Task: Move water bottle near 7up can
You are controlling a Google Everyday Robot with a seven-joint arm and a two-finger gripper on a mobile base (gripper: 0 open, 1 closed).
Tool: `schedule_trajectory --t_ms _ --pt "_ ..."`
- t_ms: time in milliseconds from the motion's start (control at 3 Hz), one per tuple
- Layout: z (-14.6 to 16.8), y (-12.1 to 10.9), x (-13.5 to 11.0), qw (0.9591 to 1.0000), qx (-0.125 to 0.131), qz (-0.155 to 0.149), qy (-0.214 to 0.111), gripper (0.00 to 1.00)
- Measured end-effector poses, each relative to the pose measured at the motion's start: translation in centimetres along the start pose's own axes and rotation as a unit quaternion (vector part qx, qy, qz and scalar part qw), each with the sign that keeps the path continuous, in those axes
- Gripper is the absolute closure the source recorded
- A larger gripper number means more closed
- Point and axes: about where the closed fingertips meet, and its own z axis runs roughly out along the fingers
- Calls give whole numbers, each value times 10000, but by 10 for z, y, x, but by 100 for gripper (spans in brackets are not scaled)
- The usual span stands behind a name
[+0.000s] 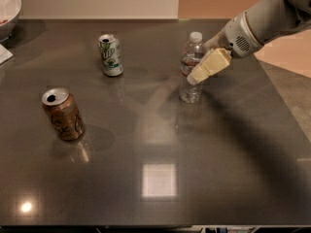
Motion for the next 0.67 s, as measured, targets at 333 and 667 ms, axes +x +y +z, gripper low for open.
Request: schedule_trajectory --t_ms 333,667 --pt "4 1 -10 9999 -68 17 -129 40" --pt "8 5 -27 9995 -163 -12 -259 64"
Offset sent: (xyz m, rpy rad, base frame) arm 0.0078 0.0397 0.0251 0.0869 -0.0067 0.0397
